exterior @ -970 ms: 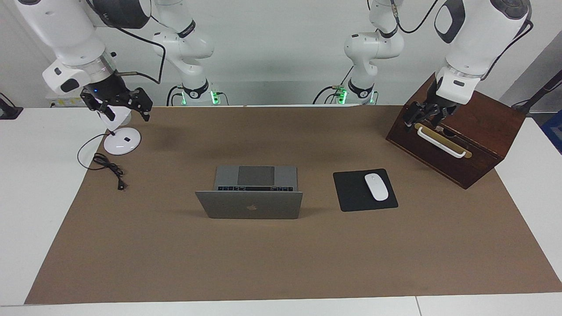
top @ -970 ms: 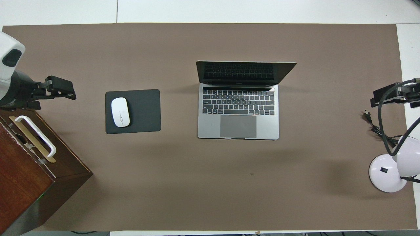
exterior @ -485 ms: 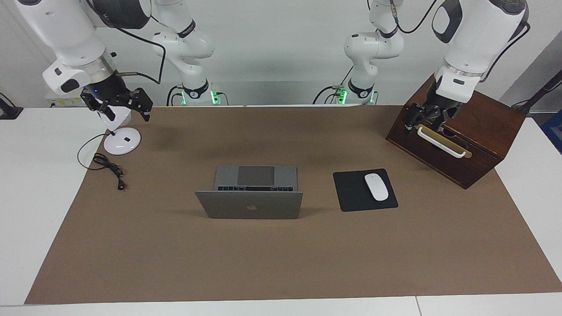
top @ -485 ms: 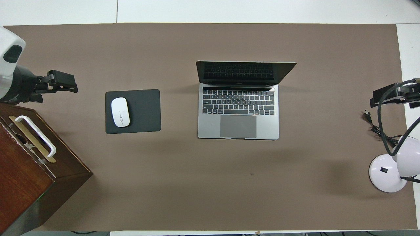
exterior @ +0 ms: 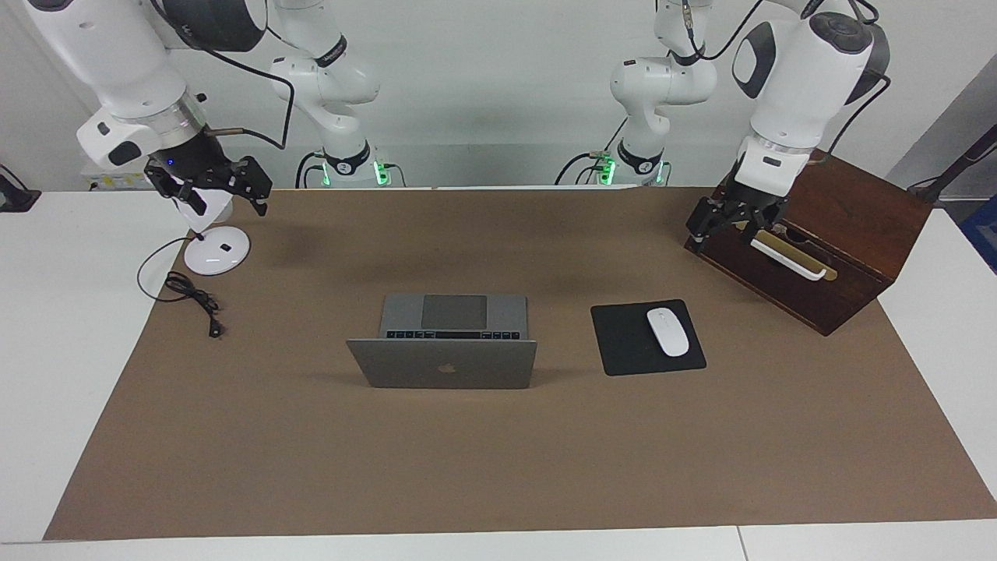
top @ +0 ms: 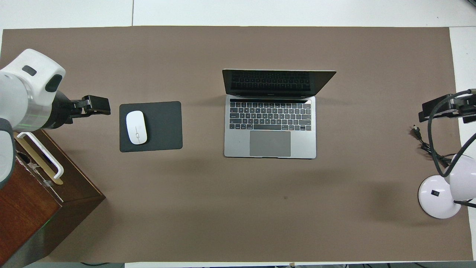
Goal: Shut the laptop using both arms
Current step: 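Move the left gripper forward past the mouse pad while the right arm rises, then bring the left gripper to the laptop base while the right gripper reaches the screen, then hold the laptop base with the left gripper and hook the screen top edge, then push the laptop screen down toward the keyboard with the right gripper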
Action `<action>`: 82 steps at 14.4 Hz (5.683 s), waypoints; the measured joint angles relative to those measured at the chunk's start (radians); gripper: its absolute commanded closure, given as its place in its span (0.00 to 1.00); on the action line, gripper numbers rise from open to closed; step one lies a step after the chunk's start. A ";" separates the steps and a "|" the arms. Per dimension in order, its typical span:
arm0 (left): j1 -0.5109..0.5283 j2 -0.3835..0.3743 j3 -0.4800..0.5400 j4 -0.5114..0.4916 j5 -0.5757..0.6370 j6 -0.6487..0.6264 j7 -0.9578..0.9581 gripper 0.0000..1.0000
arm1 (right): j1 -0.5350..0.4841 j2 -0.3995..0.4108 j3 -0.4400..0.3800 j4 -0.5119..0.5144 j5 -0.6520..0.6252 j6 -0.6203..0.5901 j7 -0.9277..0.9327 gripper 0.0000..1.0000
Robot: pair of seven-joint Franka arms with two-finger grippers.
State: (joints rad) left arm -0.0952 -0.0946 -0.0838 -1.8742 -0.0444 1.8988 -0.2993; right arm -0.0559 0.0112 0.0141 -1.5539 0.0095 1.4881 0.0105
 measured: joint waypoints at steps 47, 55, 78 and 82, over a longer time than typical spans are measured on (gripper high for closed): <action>-0.496 0.235 -0.015 -0.431 -1.142 1.052 -1.336 1.00 | 0.274 0.651 0.015 0.561 -0.127 0.353 0.261 1.00; -0.572 0.341 -0.015 -0.375 -1.280 1.104 -1.336 1.00 | 0.341 0.665 0.017 0.561 -0.130 0.365 0.314 1.00; -0.618 0.355 -0.010 -0.370 -1.295 1.188 -1.336 1.00 | 0.316 0.628 0.017 0.477 0.023 0.228 0.317 1.00; -0.618 0.355 -0.010 -0.370 -1.296 1.189 -1.336 1.00 | 0.302 0.612 0.017 0.446 0.075 0.208 0.317 1.00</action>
State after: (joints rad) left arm -0.7136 0.2609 -0.0936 -2.2441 -1.3401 3.0874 -1.6351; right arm 0.2459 0.6236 0.0309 -1.1074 0.0847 1.6961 0.3277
